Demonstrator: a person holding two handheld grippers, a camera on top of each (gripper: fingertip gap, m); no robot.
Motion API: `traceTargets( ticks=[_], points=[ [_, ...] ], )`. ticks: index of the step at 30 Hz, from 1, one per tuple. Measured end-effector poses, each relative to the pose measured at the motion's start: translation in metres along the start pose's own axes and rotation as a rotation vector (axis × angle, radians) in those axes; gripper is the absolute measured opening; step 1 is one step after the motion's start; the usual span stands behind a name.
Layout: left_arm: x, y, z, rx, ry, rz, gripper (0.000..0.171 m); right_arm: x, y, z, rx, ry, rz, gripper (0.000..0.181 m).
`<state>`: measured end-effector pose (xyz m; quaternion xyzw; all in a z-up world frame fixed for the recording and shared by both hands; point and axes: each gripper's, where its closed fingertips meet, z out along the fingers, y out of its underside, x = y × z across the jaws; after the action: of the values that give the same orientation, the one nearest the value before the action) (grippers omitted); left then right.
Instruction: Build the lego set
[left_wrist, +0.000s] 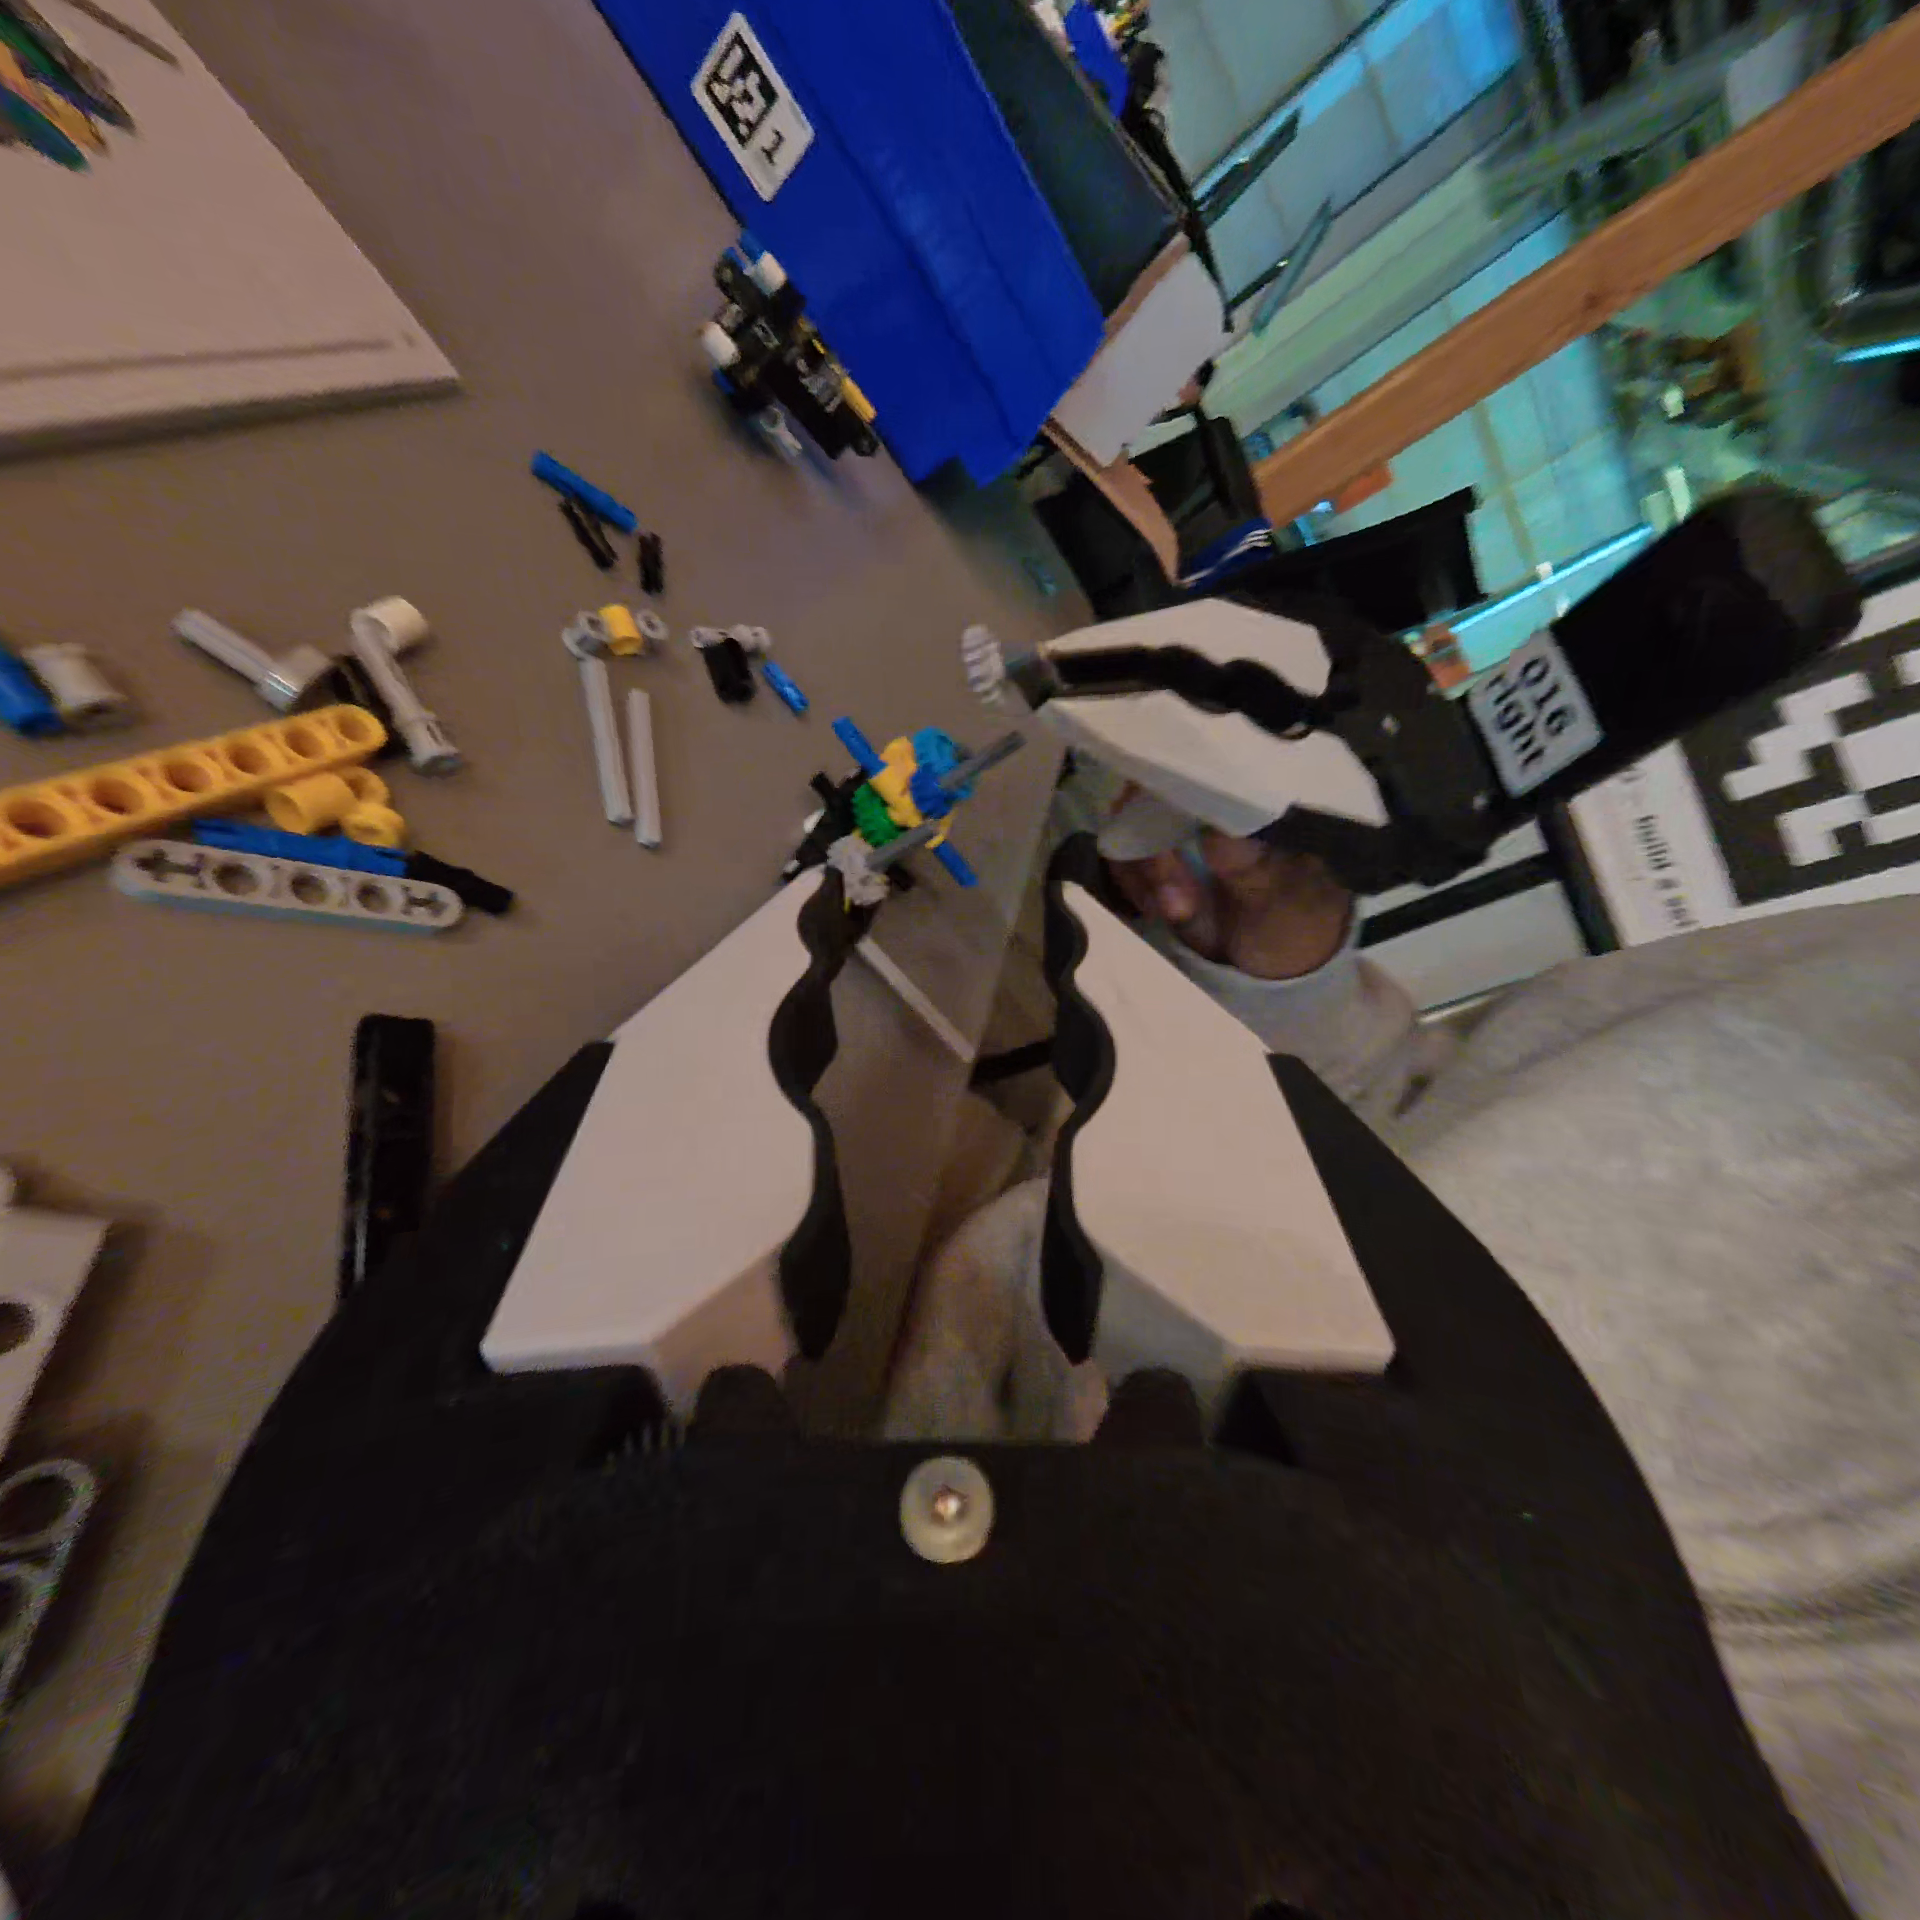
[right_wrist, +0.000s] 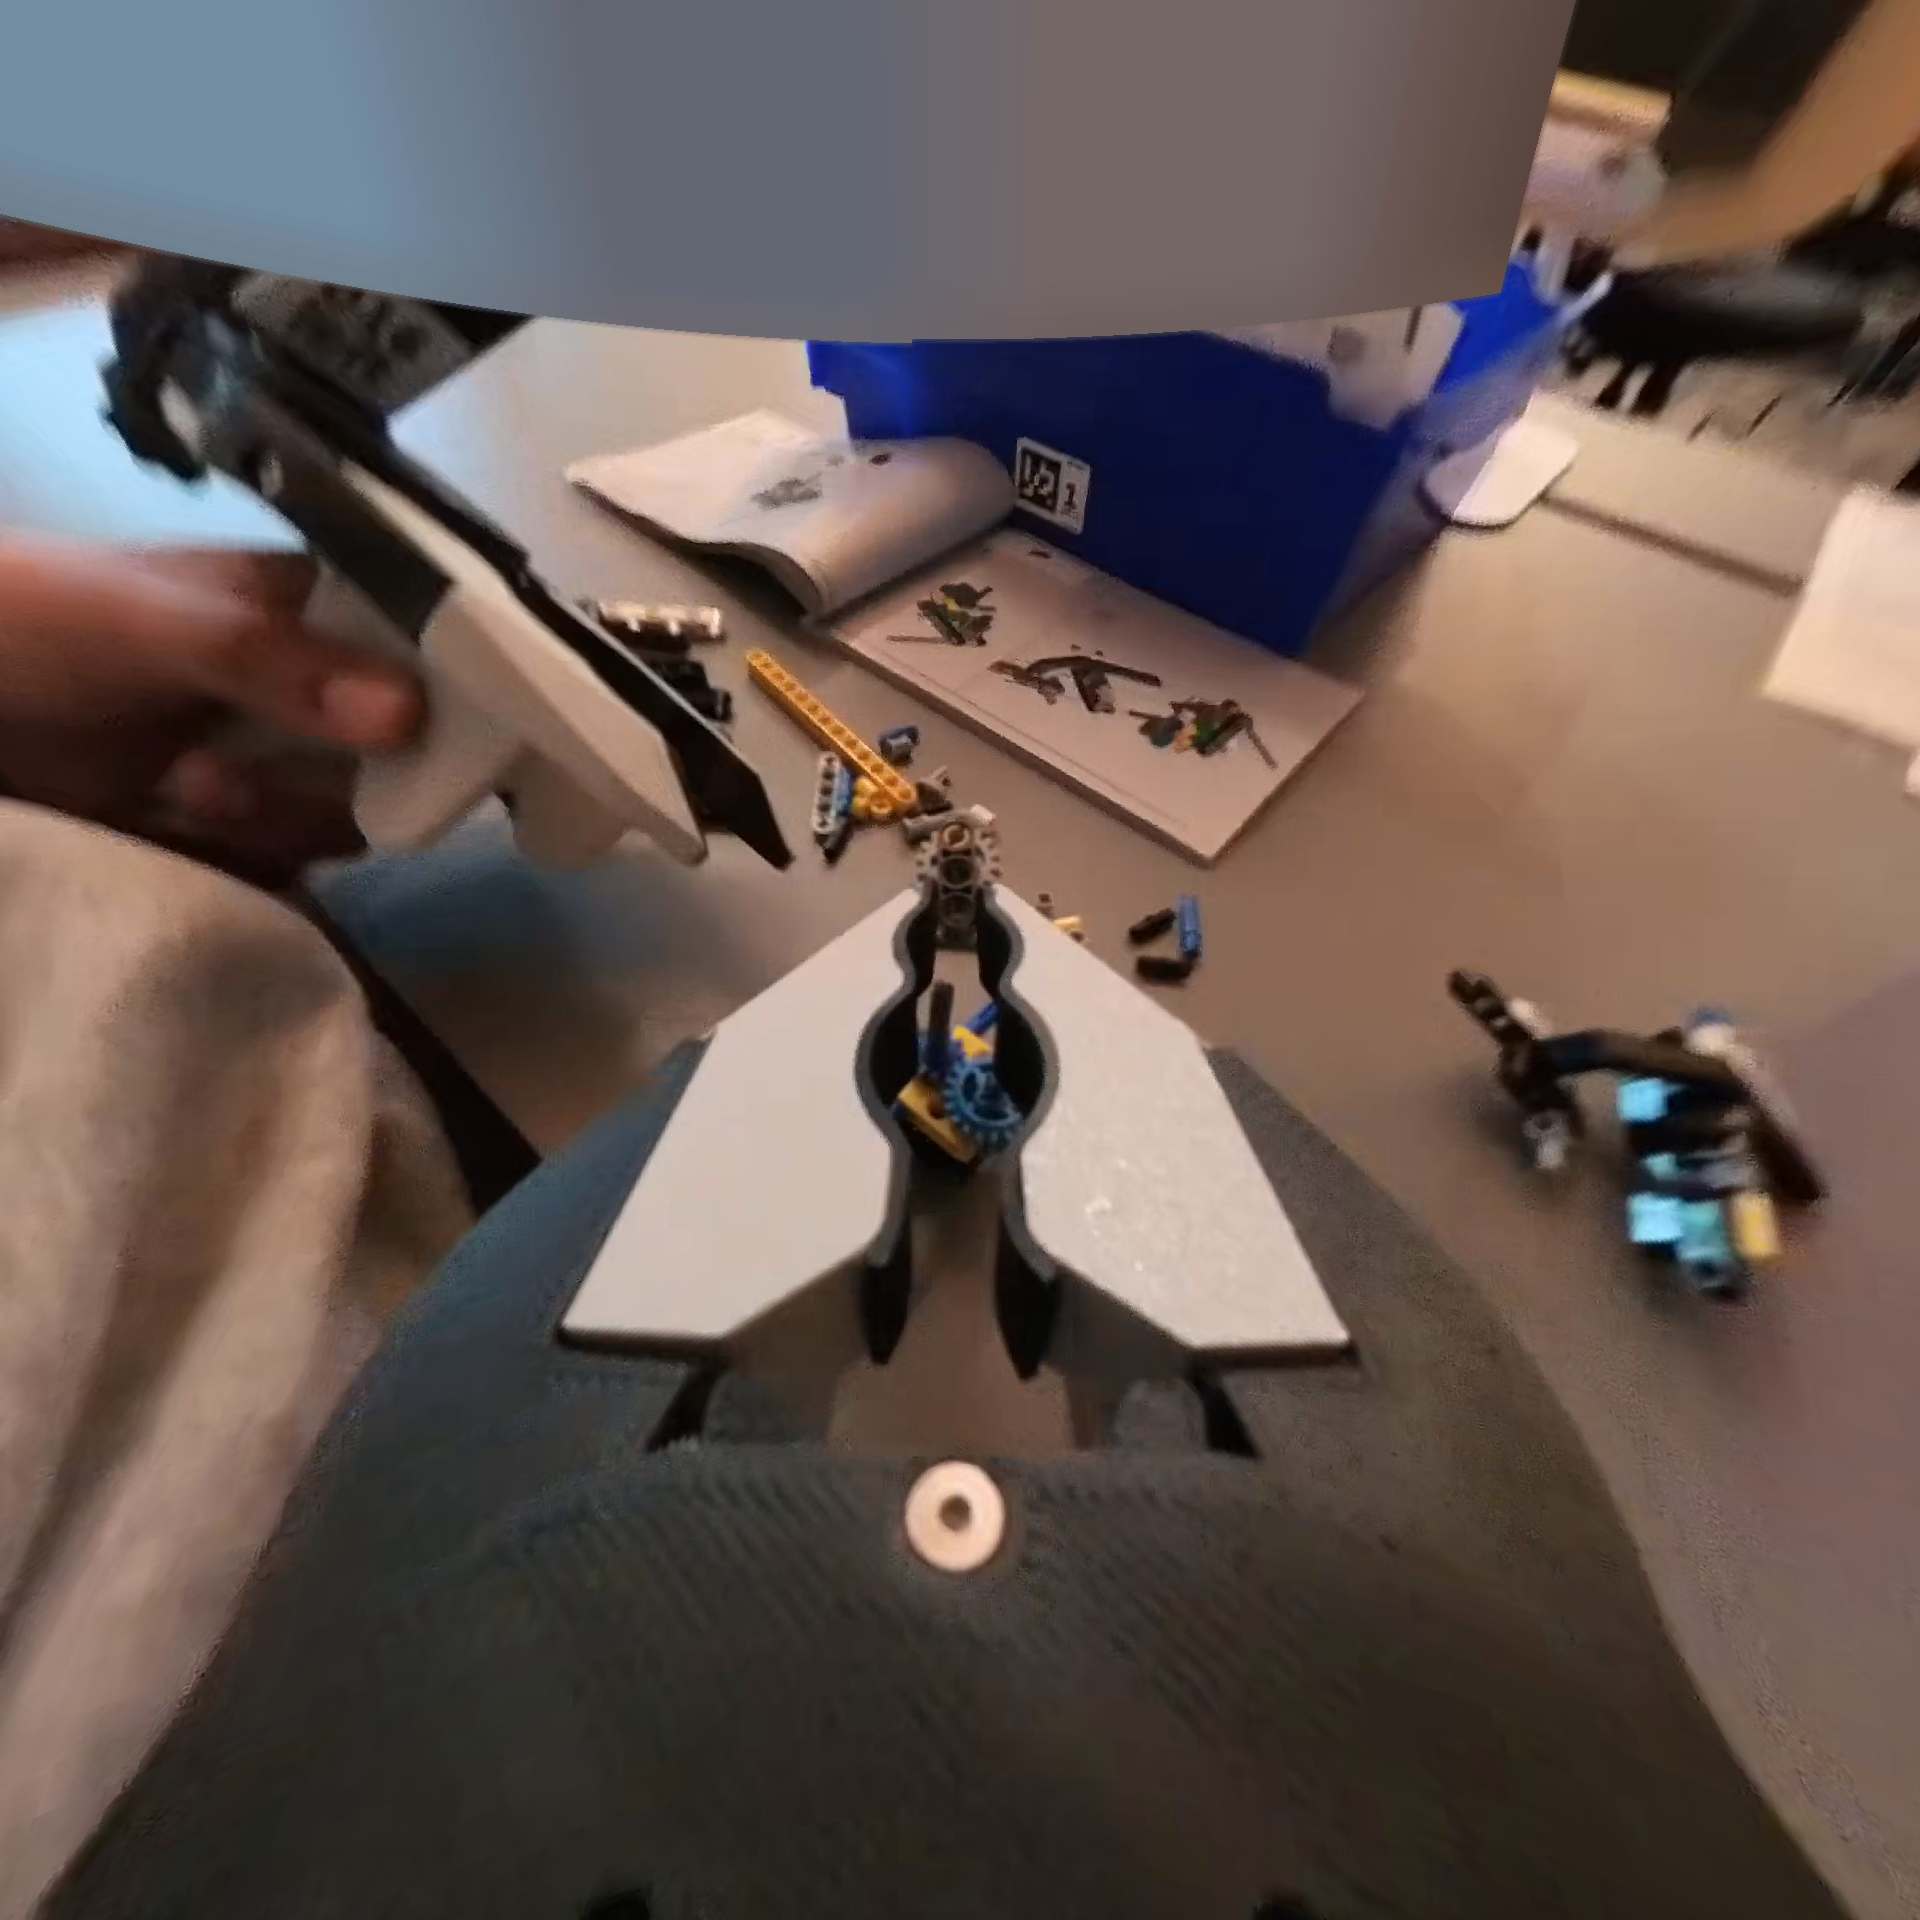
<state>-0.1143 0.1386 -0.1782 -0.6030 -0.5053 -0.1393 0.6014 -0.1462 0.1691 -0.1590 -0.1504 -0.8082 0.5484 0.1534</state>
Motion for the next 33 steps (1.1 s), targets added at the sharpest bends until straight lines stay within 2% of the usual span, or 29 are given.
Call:
traceTargets(
  ticks=[4, 7, 11, 14, 16, 19, 24, 28, 30, 33],
  points=[
    [0.005, -0.016, -0.004, 0.052, -0.014, 0.165, 0.037, -0.004, -0.006, 0.003, 0.025, -0.116, 0.263, 0.005],
    [0.003, -0.028, -0.008, 0.066, -0.040, 0.275, 0.037, -0.006, -0.004, 0.007, -0.001, -0.112, 0.264, 0.005],
    [-0.002, -0.028, -0.016, 0.089, -0.052, 0.289, 0.035, -0.008, -0.012, 0.003, 0.038, -0.085, 0.219, 0.005],
    [-0.001, -0.021, -0.020, 0.141, -0.041, 0.274, 0.033, -0.004, -0.024, -0.006, 0.128, -0.088, 0.236, 0.005],
    [0.011, -0.011, -0.018, 0.132, 0.045, 0.217, 0.034, -0.002, -0.026, -0.010, 0.161, -0.098, 0.254, 0.005],
    [0.017, -0.001, -0.014, 0.112, 0.105, 0.161, 0.036, 0.002, -0.020, -0.011, 0.157, -0.092, 0.243, 0.005],
    [0.027, 0.008, -0.009, 0.114, 0.112, 0.217, 0.037, 0.001, -0.020, -0.013, 0.164, -0.097, 0.233, 0.005],
    [0.051, 0.023, -0.010, 0.125, 0.255, 0.121, 0.036, 0.003, -0.027, -0.018, 0.197, -0.083, 0.241, 0.005],
    [0.057, 0.032, -0.007, 0.105, 0.243, 0.174, 0.036, 0.003, -0.031, -0.020, 0.220, -0.082, 0.259, 0.005],
    [0.058, 0.043, -0.001, 0.075, 0.155, 0.347, 0.035, 0.003, -0.032, -0.024, 0.246, -0.080, 0.302, 0.005]
  ],
)
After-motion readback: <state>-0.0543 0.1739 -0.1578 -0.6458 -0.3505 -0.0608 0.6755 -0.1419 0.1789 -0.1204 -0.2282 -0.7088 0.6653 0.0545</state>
